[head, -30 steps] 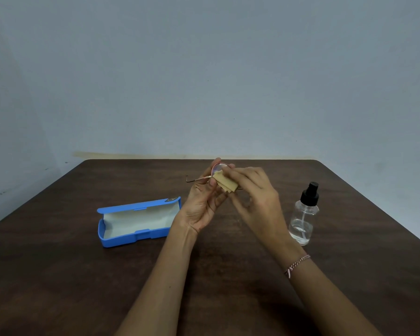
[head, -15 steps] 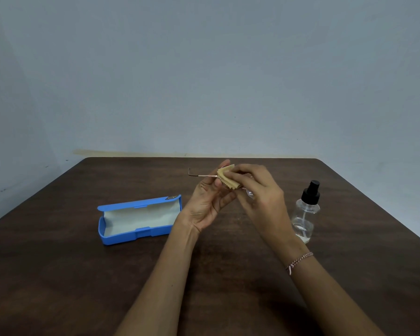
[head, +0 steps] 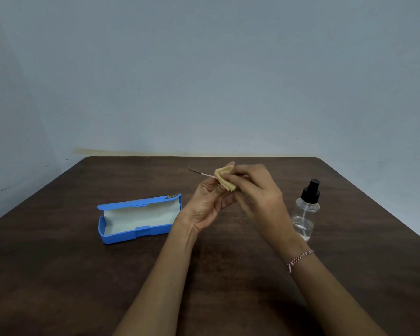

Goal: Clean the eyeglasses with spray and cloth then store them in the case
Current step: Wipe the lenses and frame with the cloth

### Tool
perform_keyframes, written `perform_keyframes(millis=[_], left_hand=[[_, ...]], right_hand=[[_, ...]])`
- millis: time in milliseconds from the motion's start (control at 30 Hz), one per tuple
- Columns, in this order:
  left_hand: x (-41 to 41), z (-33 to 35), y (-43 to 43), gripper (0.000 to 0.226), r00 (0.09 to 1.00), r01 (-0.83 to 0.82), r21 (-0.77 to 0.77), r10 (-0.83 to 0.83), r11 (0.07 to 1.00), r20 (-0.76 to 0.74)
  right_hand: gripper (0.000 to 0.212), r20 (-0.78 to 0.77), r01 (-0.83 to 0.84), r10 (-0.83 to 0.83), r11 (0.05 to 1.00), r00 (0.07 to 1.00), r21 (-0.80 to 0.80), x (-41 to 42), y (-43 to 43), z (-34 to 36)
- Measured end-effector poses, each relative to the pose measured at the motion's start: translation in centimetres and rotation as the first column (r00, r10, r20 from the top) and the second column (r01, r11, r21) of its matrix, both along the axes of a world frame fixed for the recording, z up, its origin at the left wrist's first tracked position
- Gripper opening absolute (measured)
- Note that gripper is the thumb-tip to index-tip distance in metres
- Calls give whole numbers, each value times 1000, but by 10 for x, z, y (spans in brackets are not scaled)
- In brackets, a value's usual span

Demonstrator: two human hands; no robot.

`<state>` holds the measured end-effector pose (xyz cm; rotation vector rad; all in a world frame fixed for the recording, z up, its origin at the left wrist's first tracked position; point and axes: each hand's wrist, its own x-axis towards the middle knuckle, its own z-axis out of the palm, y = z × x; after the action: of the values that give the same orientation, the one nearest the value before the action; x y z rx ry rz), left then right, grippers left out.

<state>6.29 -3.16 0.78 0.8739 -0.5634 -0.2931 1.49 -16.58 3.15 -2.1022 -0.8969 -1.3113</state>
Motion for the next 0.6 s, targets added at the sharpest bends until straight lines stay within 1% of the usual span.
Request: perform_keyframes(millis=[100, 233, 433, 500, 600], left_hand=[[2, 0, 2, 51, 1000, -4, 11, 4, 1000, 12], [2, -1, -1, 61, 1000, 1, 31, -1, 1000, 8], [1, 0, 2, 50, 1000, -16, 33, 15, 999, 23], [2, 0, 2, 54, 999, -28, 42, 28, 999, 15], [3, -1, 0, 65, 1000, -18, 48, 17, 999, 16]], right_hand=[[29, -1, 29, -29, 999, 1000, -36, 2, -4, 1], [31, -33, 106, -105, 994, 994, 33, 6, -14, 5], [26, 7, 53, -52, 996, 999, -68, 7, -6, 0], [26, -10, 60, -60, 998, 998, -26, 7, -9, 2], [31, -37, 130, -128, 991, 991, 31, 7, -15, 4]])
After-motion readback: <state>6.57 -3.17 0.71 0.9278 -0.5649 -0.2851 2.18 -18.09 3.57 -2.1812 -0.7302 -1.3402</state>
